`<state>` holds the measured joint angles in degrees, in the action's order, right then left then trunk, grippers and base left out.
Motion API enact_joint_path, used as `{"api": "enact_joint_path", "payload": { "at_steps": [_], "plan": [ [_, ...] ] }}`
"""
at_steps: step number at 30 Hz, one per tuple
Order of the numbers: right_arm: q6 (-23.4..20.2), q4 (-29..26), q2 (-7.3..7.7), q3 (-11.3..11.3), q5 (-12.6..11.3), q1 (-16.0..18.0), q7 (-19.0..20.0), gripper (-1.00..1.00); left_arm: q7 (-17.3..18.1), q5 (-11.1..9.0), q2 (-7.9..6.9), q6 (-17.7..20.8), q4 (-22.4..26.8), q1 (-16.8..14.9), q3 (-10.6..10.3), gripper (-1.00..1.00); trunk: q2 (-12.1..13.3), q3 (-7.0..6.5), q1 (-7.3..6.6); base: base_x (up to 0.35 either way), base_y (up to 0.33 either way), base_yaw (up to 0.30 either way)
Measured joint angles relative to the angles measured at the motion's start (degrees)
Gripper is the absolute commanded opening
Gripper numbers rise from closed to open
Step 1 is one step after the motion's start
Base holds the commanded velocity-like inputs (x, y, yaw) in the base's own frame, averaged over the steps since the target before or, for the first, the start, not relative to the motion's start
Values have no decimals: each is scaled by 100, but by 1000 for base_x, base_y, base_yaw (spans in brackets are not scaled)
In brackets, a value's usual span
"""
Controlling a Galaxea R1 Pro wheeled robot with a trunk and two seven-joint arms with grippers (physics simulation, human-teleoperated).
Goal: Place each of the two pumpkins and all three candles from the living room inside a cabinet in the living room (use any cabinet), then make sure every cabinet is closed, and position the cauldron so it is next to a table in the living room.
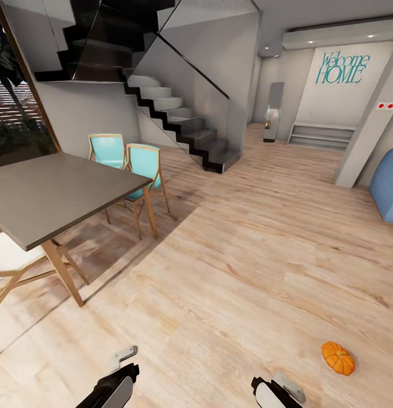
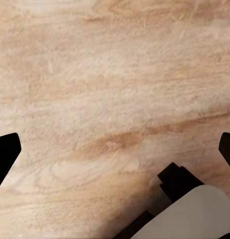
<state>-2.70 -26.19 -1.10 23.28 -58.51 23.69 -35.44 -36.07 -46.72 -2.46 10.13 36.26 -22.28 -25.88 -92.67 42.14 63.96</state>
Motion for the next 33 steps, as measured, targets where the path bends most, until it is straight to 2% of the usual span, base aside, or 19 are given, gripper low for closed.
{"api": "enact_joint_path", "payload": {
  "at_steps": [24,33],
  "plan": [
    [254,-2,26,2,22,-1,2,100,5,0,11,-1,0,0,-31,100,0,0,0,332,0,-1],
    [261,-4,27,0,22,-2,5,100,6,0,23,-9,-2,-1,-115,100,0,0,0,333,0,-221]
  ]
}}
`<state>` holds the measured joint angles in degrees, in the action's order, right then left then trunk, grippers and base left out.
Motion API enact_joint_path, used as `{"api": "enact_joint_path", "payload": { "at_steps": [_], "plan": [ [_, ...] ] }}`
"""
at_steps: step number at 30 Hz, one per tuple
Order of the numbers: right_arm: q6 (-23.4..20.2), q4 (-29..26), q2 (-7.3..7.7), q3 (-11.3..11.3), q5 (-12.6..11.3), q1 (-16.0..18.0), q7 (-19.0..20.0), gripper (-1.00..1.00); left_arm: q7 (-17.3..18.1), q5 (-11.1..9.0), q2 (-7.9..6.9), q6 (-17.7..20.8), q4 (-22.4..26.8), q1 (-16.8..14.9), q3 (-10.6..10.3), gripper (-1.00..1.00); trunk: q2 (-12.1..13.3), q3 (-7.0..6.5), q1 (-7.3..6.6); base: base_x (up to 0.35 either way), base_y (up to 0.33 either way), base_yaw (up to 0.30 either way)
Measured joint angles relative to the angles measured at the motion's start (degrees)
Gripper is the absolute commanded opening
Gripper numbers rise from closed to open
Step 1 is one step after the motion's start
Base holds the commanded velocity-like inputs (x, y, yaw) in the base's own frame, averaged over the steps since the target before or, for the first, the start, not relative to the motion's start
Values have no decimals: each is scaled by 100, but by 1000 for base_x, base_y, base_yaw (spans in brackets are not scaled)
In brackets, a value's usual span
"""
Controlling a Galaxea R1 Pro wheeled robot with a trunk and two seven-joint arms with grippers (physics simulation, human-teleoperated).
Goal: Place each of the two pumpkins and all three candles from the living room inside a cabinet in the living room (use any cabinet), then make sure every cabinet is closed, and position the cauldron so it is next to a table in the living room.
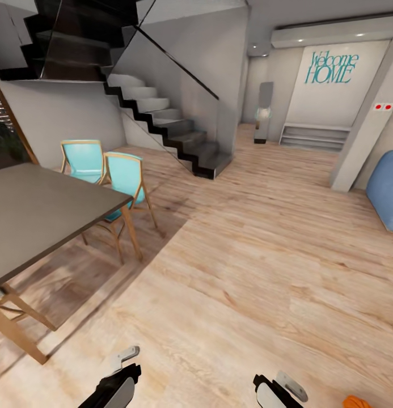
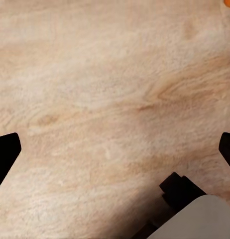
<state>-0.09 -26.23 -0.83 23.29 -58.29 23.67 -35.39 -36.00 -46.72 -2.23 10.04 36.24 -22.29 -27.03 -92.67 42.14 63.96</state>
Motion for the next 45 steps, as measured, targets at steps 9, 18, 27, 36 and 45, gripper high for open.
{"api": "enact_joint_path", "payload": {
  "at_steps": [9,18,27,36,45],
  "plan": [
    [0,0,-3,0,0,0,0,100,0,2,-3,-2,0,0,-1,100,0,0,0,333,0,-276],
    [1,0,-15,0,1,0,13,100,0,0,-3,-2,0,0,-2,100,0,0,0,332,-1,-277],
    [1,0,-18,0,1,0,35,100,0,7,-1,-2,0,0,-2,100,0,0,3,96,-24,-277],
    [1,0,-25,8,1,1,35,100,0,0,3,-2,1,1,-3,100,0,0,3,19,-39,-241],
    [1,-6,-28,10,24,2,40,100,0,-2,3,-32,2,1,0,100,0,0,2,175,-124,-16]
  ]
}}
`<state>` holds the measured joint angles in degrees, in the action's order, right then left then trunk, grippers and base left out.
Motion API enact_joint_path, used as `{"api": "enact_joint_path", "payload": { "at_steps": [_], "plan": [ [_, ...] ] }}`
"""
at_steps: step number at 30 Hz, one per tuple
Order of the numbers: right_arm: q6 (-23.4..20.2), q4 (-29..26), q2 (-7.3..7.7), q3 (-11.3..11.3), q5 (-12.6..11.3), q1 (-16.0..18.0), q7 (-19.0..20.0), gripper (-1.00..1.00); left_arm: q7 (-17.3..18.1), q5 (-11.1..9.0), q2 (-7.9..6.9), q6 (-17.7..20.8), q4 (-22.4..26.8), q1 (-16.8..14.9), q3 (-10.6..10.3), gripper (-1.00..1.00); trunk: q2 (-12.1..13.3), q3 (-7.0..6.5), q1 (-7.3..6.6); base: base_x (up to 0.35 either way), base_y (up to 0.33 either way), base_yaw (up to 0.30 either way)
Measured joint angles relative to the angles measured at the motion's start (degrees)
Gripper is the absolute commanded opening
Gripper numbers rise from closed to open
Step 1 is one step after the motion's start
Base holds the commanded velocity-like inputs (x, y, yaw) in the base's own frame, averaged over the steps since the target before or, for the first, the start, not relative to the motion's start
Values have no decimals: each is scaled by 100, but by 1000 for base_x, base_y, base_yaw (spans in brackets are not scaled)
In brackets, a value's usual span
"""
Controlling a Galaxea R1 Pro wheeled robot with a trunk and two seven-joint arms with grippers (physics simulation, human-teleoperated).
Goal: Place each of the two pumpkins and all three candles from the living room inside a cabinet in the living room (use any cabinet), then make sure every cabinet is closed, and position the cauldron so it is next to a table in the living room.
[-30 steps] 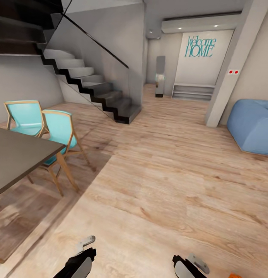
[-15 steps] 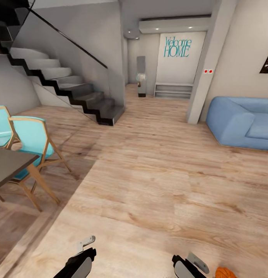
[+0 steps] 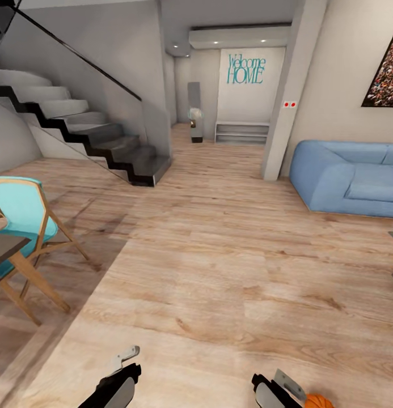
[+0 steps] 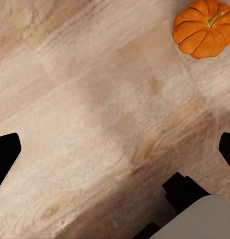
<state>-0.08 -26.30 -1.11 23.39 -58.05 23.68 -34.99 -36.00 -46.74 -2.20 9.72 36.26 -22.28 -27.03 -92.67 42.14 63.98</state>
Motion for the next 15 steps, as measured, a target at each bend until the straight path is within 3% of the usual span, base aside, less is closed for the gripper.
{"api": "enact_joint_path", "payload": {
  "at_steps": [15],
  "plan": [
    [0,-9,0,-1,5,0,3,100,2,1,-5,-52,-1,0,-1,100,0,0,1,20,-197,0]
  ]
}}
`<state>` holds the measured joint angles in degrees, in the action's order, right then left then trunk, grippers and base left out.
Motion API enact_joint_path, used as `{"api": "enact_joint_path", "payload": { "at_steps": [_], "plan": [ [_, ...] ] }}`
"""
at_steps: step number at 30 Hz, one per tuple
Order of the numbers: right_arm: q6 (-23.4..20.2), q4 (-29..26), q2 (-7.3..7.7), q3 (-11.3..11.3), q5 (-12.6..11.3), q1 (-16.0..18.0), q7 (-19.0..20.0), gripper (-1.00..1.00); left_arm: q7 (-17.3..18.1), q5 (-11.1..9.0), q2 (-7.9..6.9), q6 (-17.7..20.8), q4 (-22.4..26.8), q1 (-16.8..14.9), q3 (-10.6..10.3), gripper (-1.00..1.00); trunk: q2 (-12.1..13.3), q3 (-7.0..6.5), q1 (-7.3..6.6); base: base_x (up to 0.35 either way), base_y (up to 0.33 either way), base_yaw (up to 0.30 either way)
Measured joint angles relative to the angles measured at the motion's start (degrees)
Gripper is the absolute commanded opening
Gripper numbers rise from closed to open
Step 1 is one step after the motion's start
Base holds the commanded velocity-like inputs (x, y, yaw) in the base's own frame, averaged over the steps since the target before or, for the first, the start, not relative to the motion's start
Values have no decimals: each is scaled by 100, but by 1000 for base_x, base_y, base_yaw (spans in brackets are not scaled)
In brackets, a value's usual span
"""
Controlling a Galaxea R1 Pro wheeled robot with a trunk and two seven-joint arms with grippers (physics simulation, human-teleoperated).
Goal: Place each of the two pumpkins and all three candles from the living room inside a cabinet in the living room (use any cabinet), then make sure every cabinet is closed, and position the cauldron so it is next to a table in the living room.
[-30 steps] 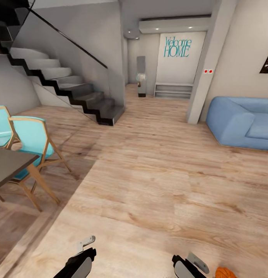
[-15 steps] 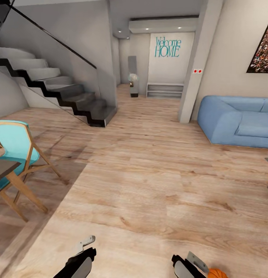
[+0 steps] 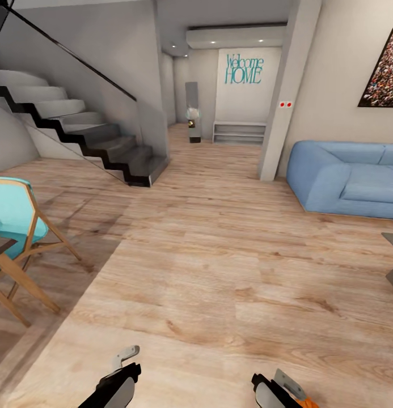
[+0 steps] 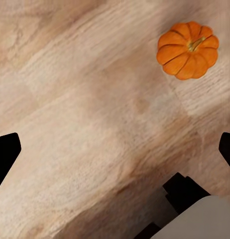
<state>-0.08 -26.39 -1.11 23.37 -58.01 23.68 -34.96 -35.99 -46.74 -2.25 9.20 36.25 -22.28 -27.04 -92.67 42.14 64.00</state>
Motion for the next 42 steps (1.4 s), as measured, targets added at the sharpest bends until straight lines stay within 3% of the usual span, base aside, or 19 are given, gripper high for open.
{"api": "enact_joint_path", "payload": {
  "at_steps": [27,42],
  "plan": [
    [10,0,0,23,73,0,9,100,0,0,5,-1,0,0,-6,100,0,0,-1,15,-201,0],
    [103,0,0,25,87,0,9,100,-1,-5,5,-96,1,0,-48,100,0,0,-1,30,-100,0]
  ]
}}
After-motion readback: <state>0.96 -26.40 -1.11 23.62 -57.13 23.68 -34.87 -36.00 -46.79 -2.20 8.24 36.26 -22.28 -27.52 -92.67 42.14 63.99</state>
